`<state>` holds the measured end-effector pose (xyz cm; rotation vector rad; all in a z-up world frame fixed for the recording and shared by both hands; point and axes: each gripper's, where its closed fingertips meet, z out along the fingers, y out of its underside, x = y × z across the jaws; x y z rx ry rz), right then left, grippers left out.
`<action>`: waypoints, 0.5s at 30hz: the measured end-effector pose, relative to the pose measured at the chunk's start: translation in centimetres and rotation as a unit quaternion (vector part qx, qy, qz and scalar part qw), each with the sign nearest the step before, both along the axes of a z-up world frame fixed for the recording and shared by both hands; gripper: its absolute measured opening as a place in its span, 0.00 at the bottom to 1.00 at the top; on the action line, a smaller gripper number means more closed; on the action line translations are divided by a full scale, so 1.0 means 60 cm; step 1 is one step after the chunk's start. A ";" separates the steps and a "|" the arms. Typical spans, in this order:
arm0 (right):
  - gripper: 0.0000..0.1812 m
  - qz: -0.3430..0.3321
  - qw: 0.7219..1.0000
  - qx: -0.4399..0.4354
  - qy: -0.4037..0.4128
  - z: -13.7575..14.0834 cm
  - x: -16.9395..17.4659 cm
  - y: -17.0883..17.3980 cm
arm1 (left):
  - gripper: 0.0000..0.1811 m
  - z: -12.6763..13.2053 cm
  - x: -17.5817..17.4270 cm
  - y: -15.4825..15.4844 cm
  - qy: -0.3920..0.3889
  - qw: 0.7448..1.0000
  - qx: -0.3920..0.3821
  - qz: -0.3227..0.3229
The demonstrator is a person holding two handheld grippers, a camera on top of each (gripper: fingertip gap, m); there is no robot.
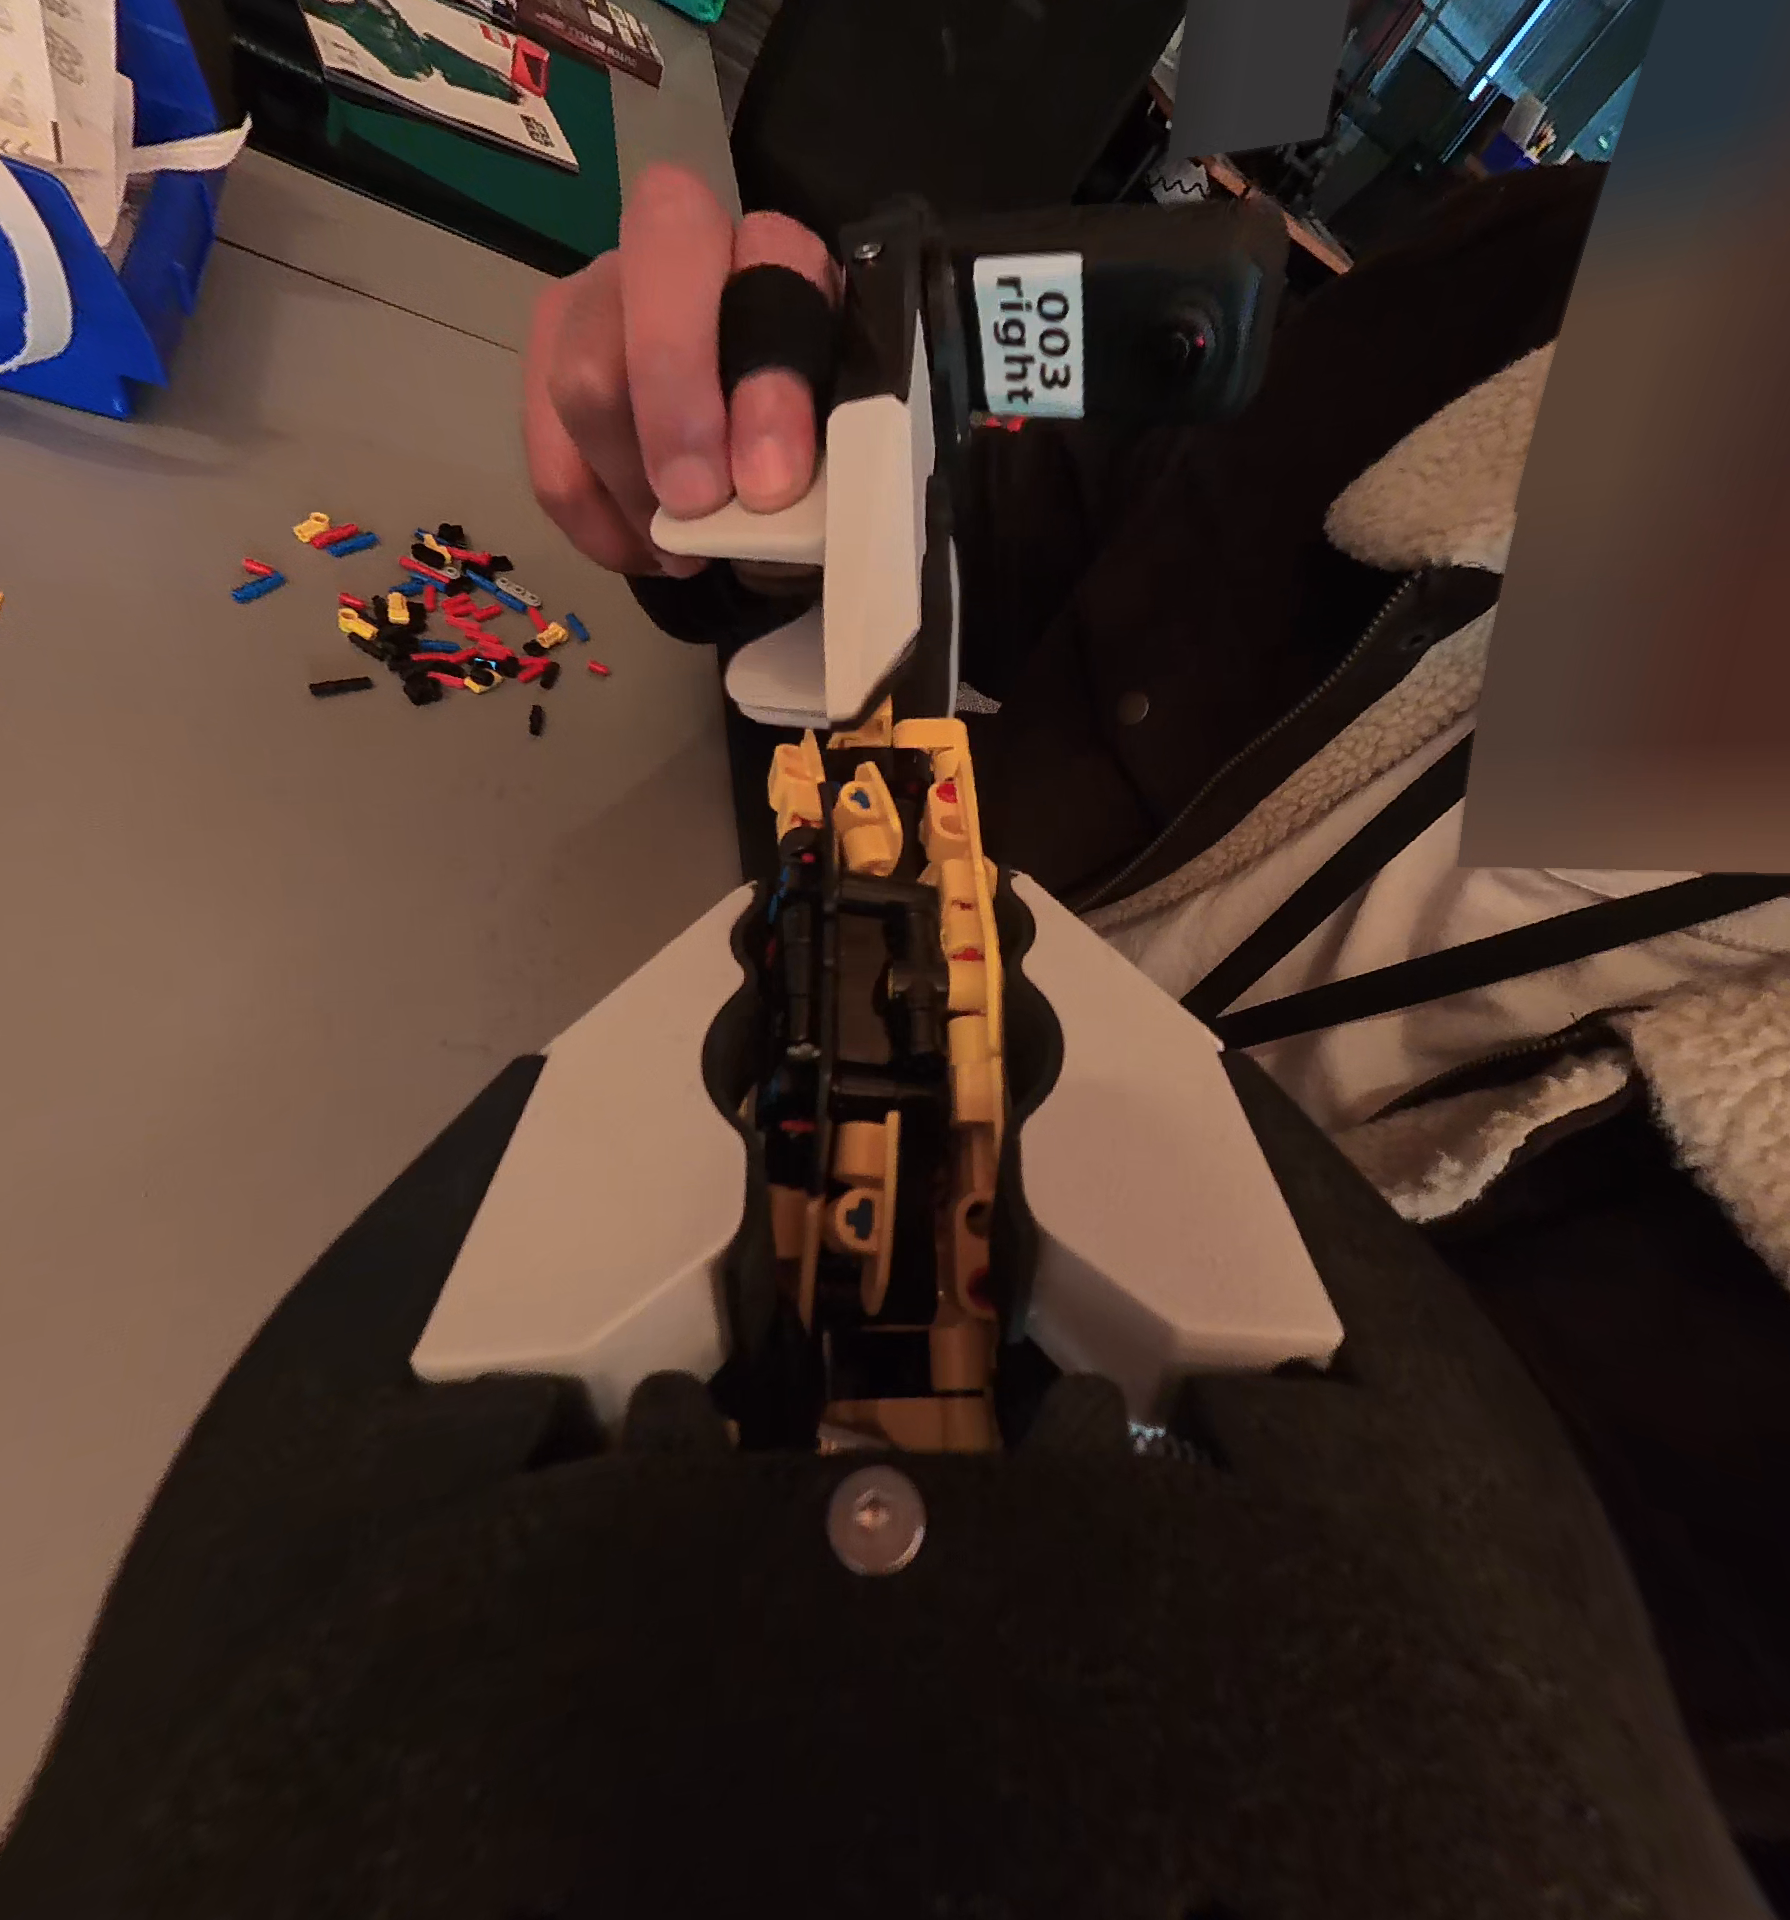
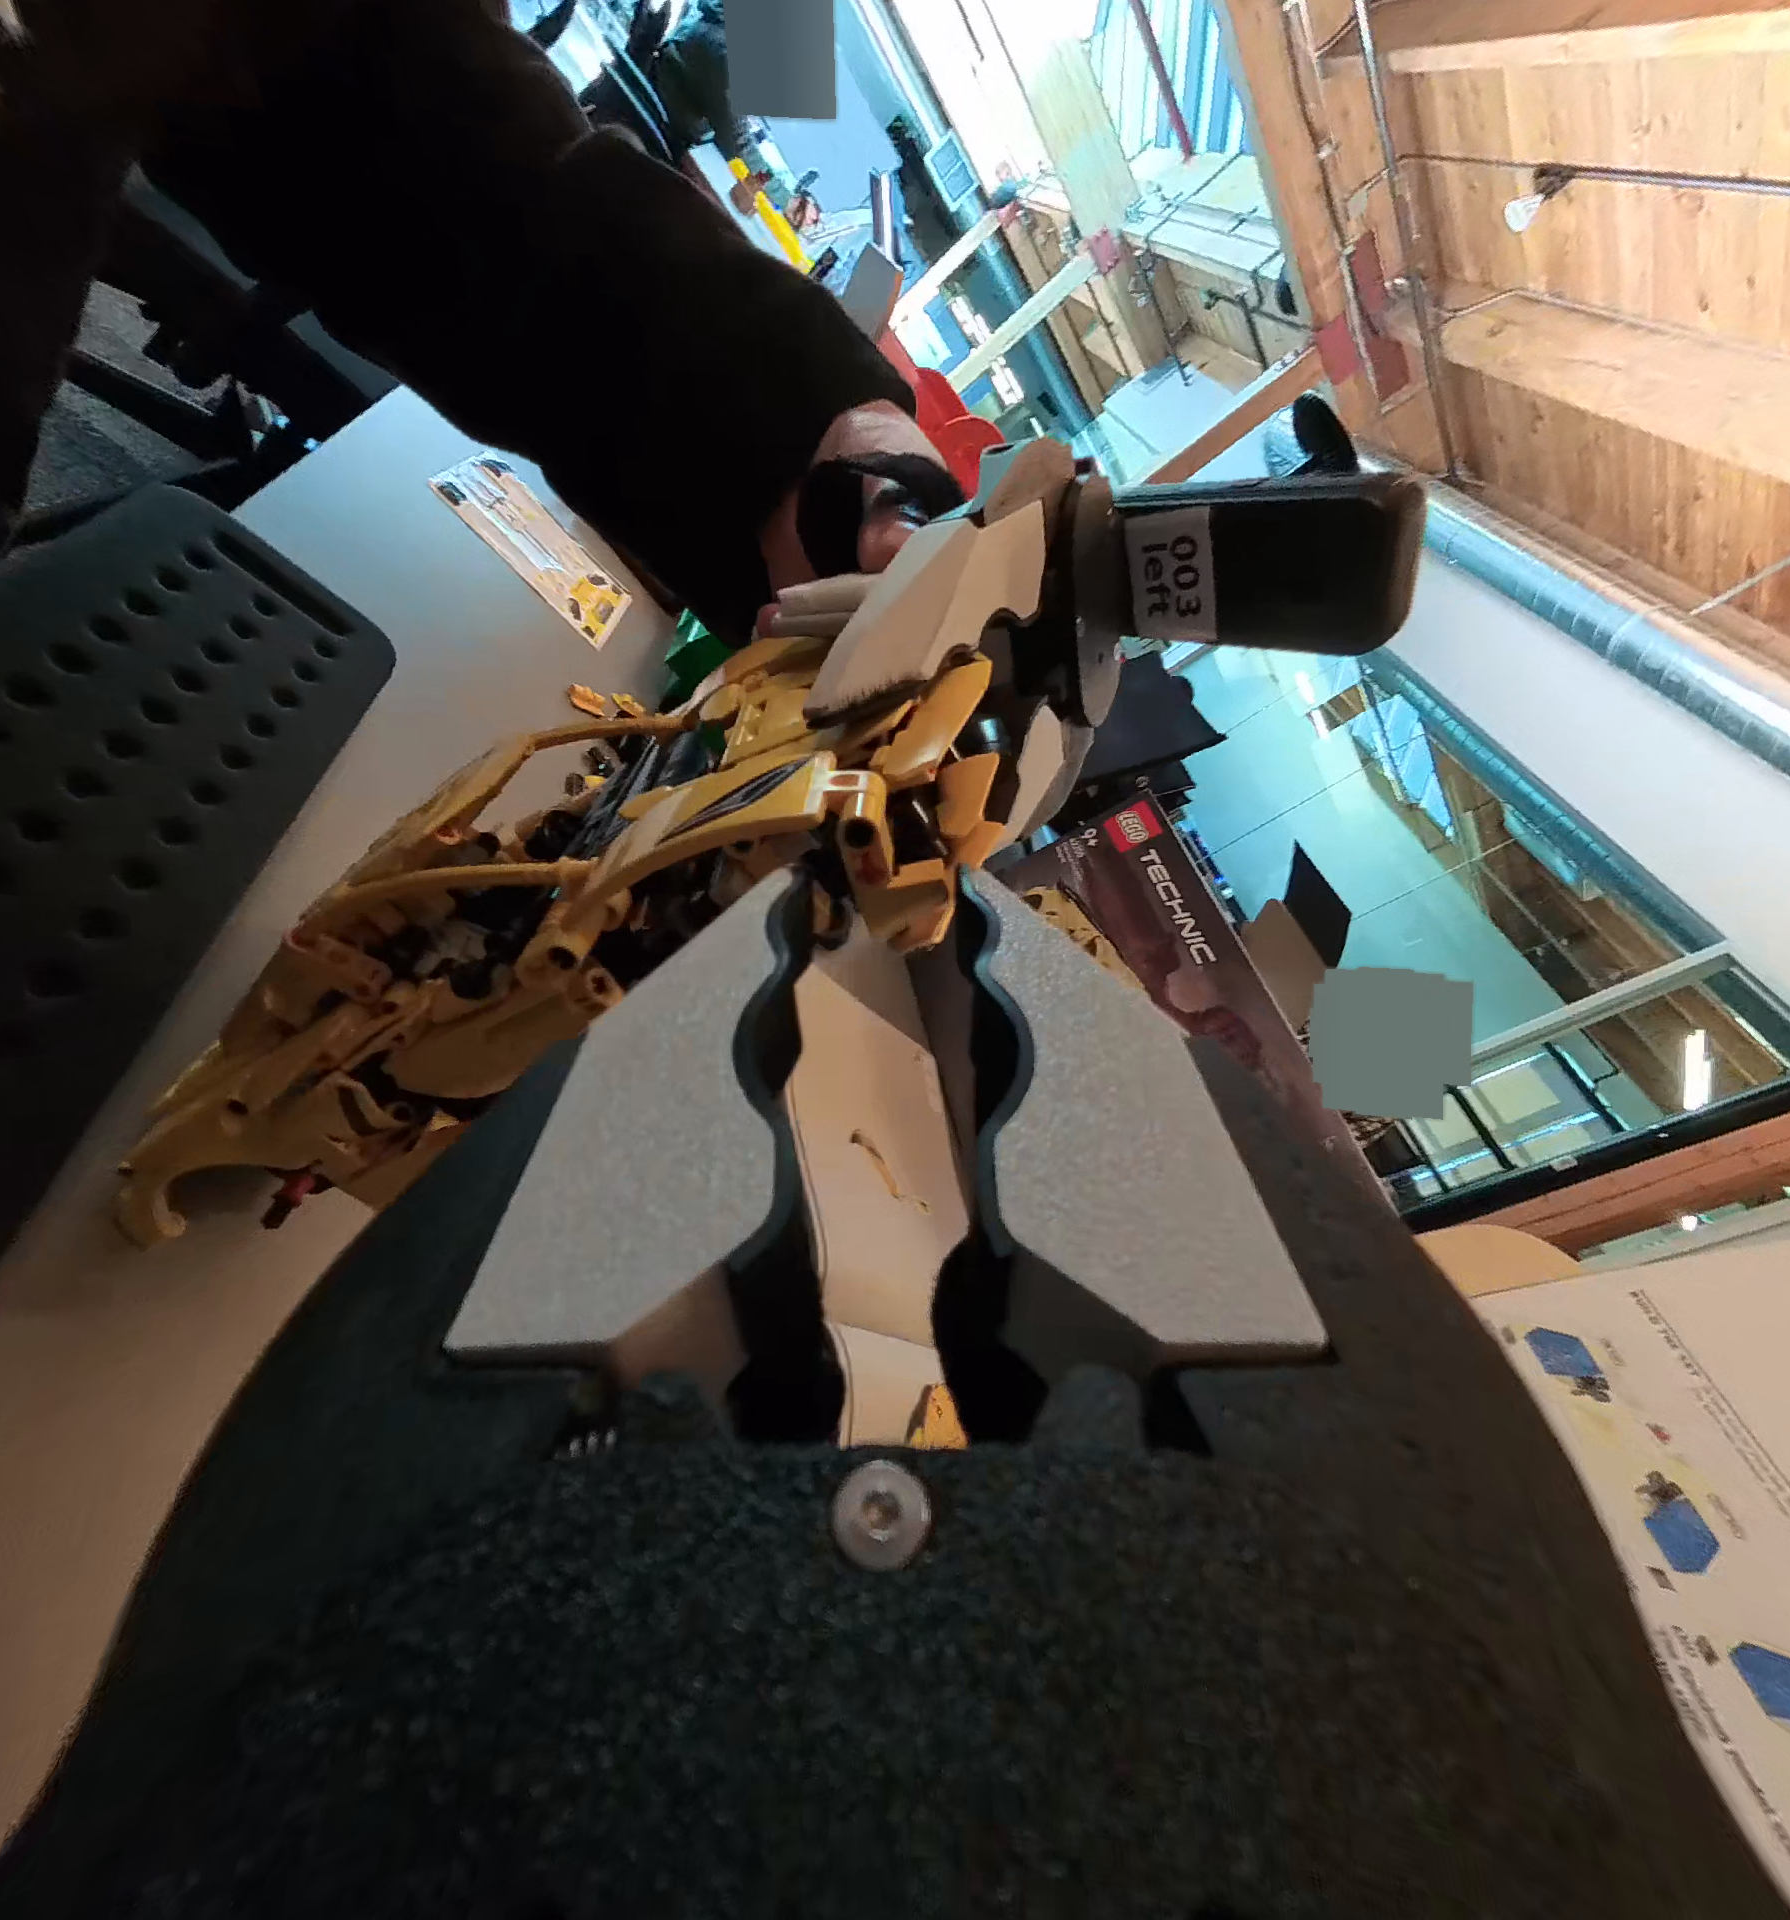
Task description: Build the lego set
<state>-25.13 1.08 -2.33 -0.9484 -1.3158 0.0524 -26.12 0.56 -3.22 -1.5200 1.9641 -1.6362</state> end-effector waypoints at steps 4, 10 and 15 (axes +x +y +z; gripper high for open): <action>0.17 0.003 1.000 -0.003 0.008 0.008 0.013 -0.004 | 0.23 0.001 -0.004 -0.006 -0.003 1.000 0.004 -0.008; 0.12 0.017 1.000 0.019 -0.014 -0.001 0.006 -0.015 | 0.23 0.001 -0.007 -0.015 -0.005 1.000 0.010 -0.023; 0.08 0.020 0.998 0.055 -0.027 0.005 0.000 -0.017 | 0.23 0.001 -0.010 -0.019 -0.007 0.999 0.013 -0.030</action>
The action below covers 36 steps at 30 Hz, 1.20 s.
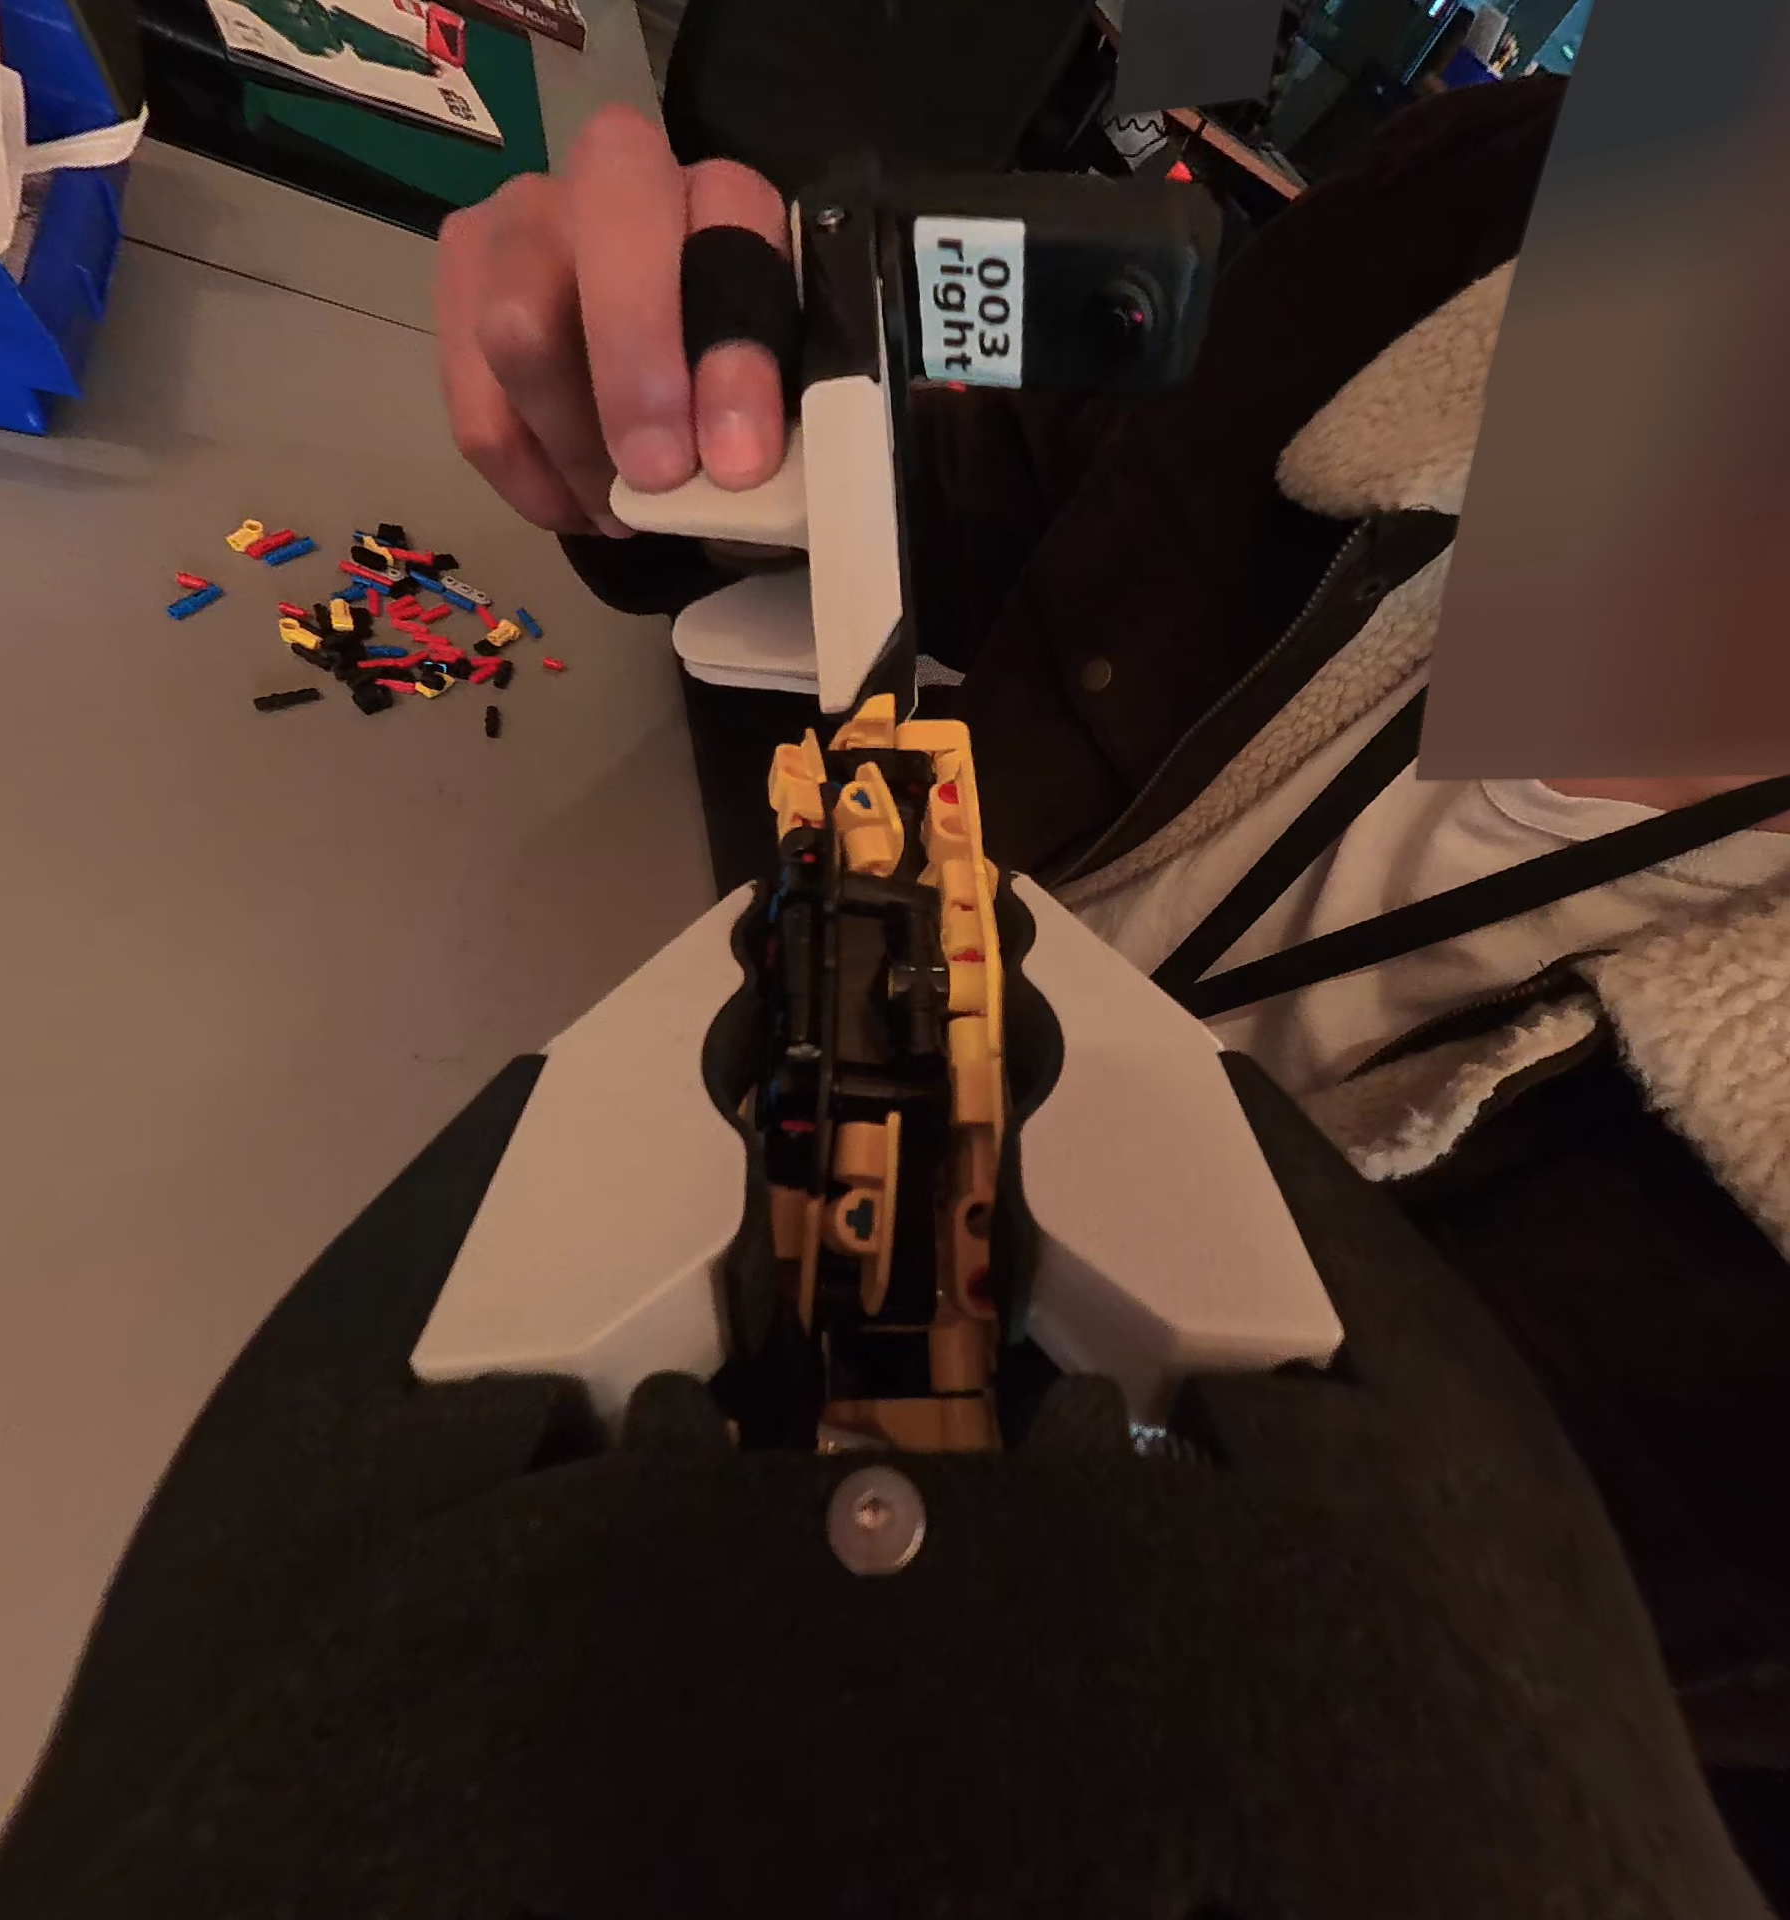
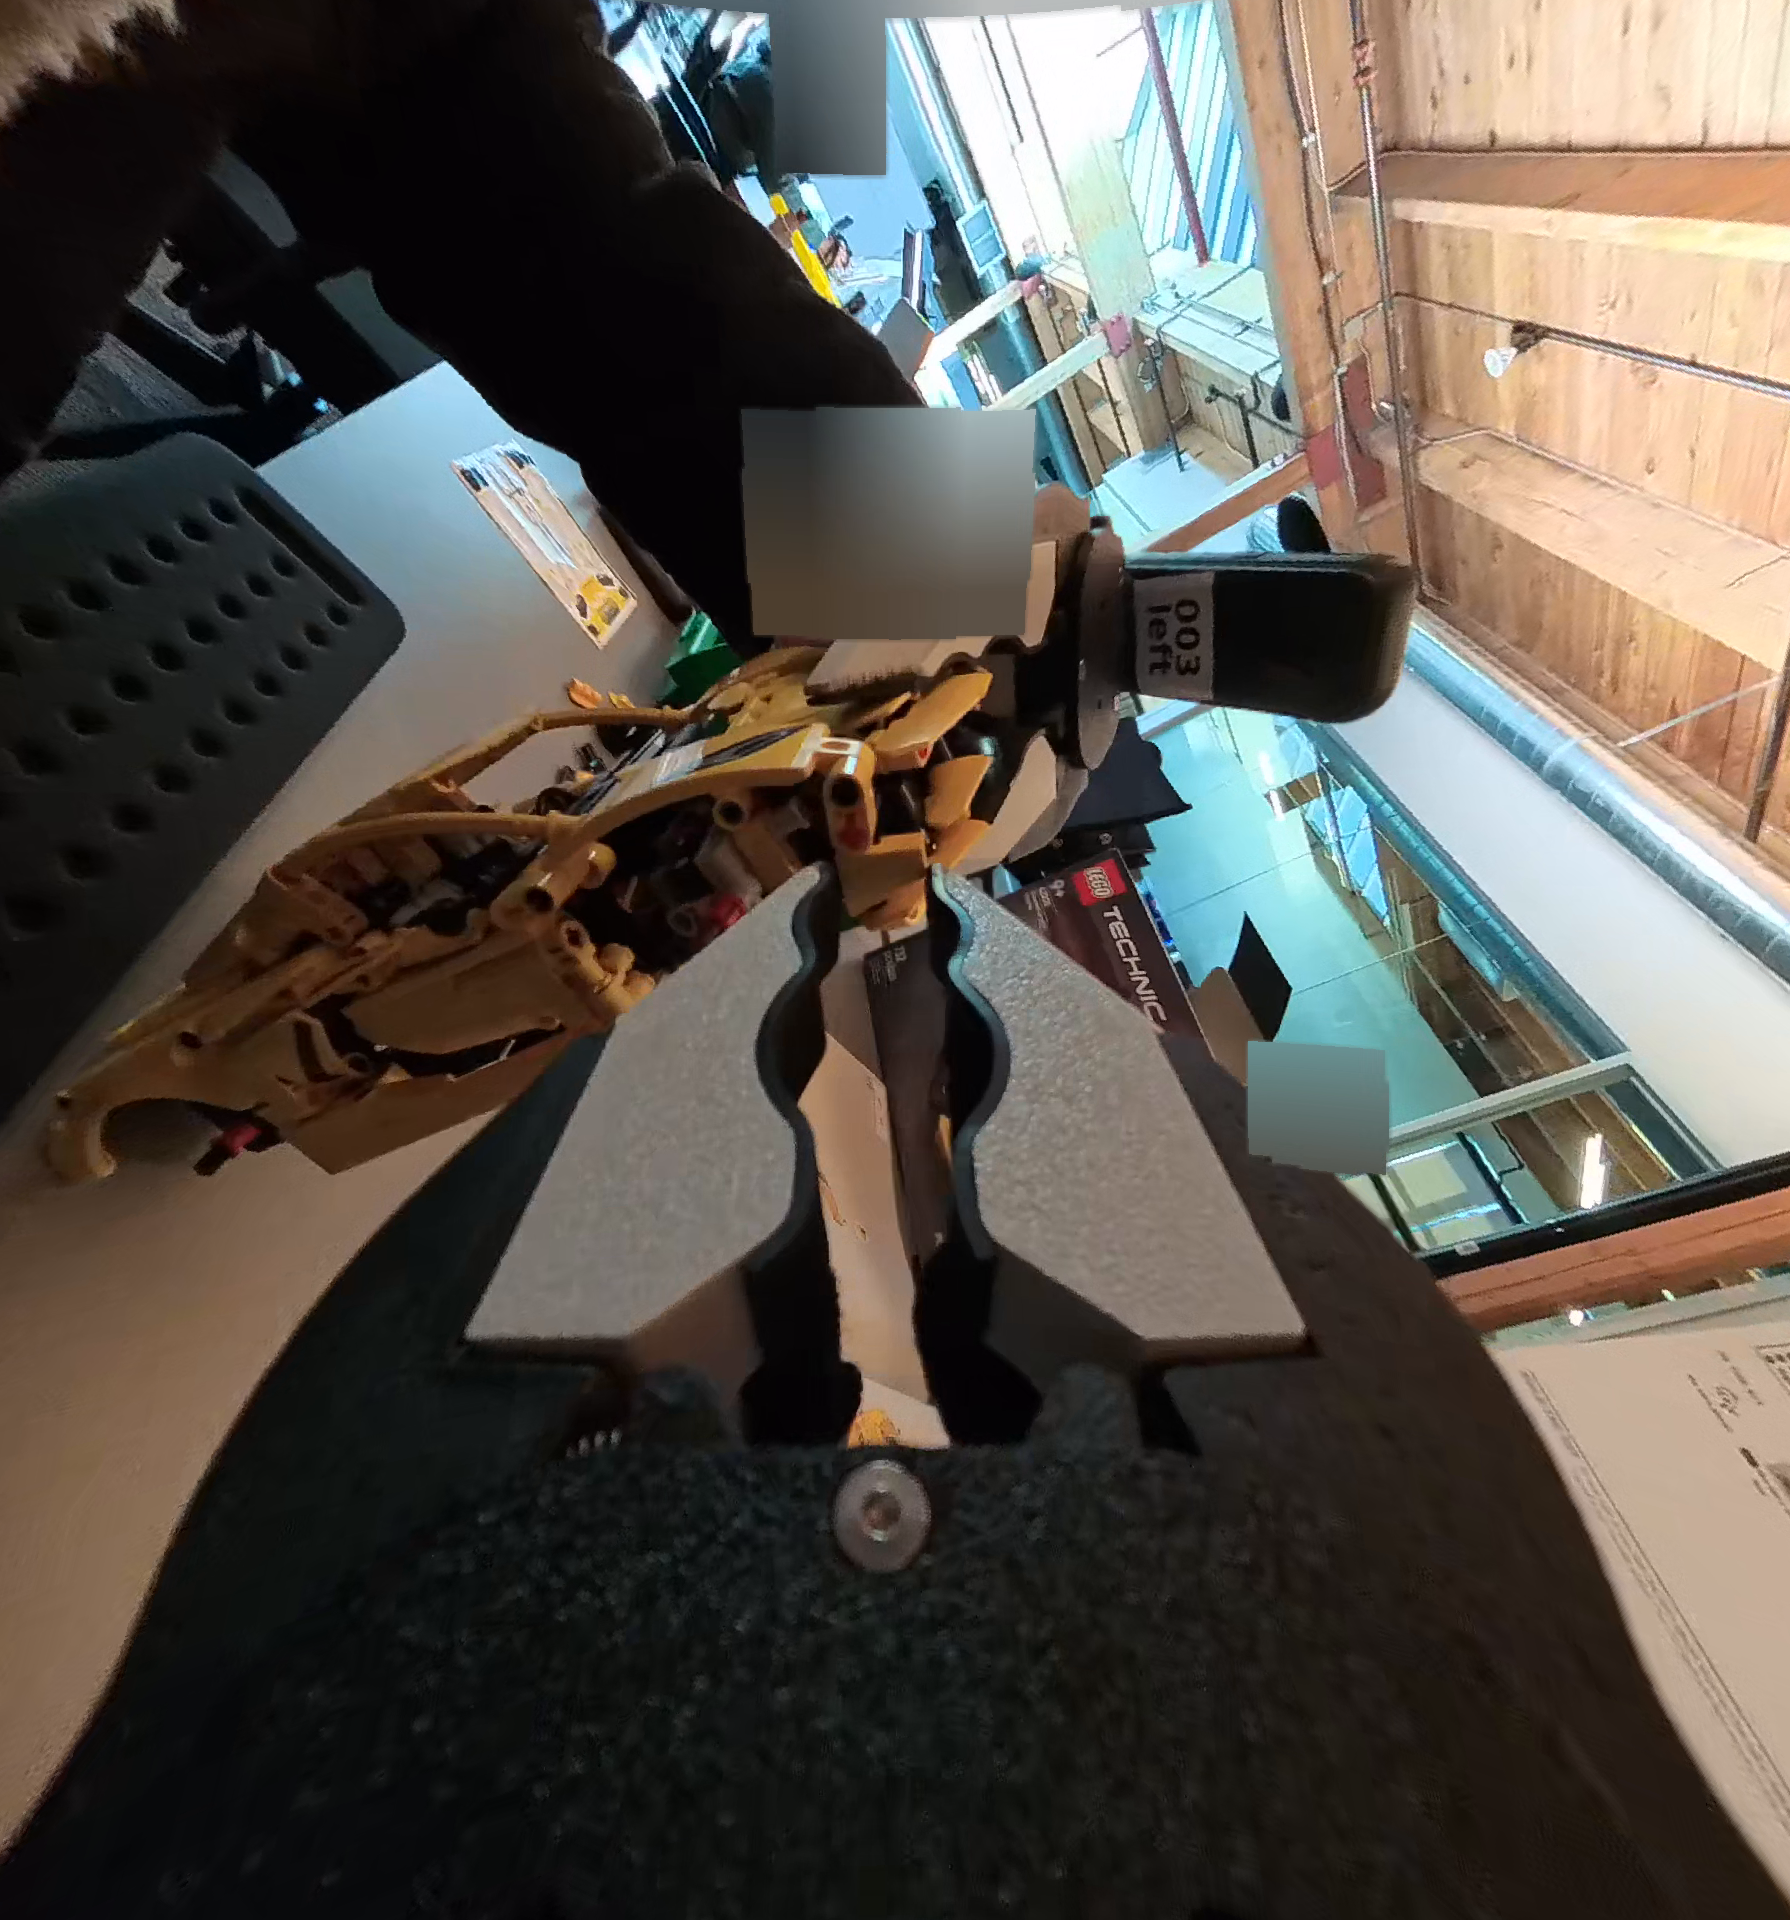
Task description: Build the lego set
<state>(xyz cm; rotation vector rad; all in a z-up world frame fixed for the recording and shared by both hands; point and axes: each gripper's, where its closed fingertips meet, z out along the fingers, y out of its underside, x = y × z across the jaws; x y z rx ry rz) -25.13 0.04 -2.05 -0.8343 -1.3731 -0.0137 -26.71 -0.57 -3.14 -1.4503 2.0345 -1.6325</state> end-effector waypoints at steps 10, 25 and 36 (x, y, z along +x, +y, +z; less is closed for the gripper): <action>0.12 0.009 0.977 -0.193 0.087 -0.015 0.020 0.006 | 0.23 0.001 0.001 0.004 -0.003 1.000 -0.004 0.002; 0.19 0.066 0.618 -0.697 0.357 -0.011 0.005 -0.018 | 0.23 0.001 0.014 -0.009 -0.015 0.986 0.037 0.161; 0.13 0.003 0.657 -0.681 0.324 -0.008 -0.001 -0.013 | 0.23 0.002 0.014 -0.008 -0.029 0.984 0.033 0.174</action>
